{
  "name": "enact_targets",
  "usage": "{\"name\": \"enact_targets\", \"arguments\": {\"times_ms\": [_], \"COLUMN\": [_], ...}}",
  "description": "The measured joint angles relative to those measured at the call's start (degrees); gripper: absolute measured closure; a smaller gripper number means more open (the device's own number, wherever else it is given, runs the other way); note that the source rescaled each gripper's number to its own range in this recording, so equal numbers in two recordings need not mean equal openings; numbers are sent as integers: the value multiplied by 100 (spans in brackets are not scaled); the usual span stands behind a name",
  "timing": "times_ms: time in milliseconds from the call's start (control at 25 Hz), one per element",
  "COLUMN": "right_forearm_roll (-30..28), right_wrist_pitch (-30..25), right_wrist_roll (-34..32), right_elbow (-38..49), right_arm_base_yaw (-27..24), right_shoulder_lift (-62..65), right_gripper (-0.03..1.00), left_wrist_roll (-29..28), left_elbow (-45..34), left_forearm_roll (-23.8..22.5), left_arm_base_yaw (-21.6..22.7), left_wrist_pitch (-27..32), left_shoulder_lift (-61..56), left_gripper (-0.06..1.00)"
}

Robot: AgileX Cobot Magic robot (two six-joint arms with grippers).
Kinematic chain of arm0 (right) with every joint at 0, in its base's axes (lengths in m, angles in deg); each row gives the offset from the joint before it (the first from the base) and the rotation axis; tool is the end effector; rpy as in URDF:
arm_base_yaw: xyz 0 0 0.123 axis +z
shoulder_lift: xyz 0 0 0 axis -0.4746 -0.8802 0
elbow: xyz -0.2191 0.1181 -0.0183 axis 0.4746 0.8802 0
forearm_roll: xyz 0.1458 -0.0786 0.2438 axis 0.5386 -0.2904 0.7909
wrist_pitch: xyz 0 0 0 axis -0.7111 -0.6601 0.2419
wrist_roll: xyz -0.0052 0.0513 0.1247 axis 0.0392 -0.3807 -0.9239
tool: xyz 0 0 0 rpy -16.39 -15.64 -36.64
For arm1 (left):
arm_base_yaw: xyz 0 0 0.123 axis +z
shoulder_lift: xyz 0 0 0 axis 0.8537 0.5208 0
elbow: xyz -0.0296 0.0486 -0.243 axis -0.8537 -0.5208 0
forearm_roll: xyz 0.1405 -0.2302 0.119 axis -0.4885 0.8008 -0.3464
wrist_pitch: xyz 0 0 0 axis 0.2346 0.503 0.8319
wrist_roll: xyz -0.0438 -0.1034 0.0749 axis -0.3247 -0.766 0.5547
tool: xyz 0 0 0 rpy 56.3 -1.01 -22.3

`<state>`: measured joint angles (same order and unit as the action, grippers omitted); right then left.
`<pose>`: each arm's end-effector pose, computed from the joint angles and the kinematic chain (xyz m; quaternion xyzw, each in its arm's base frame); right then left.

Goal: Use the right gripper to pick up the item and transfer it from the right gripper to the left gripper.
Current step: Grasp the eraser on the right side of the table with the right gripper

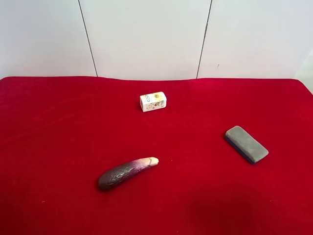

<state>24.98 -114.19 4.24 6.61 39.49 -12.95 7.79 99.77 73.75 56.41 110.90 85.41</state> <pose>0.1070 0.0246 0.2712 -0.0706 0.8554 0.0725 0.5080 0.1034 -0.0270 0.2839 0.0959 0.8412 -0.0618 0.5286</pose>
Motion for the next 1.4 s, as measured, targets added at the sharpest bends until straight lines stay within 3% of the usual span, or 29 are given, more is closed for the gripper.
{"name": "enact_targets", "arguments": {"times_ms": [1400], "right_forearm_roll": [0], "right_wrist_pitch": [0], "right_wrist_roll": [0], "right_elbow": [5], "right_arm_base_yaw": [0], "right_shoulder_lift": [0], "right_gripper": [-3], "left_wrist_roll": [0], "left_elbow": [0], "left_forearm_roll": [0], "left_arm_base_yaw": [0], "left_wrist_pitch": [2], "left_shoulder_lift": [0], "left_gripper": [-6]}}
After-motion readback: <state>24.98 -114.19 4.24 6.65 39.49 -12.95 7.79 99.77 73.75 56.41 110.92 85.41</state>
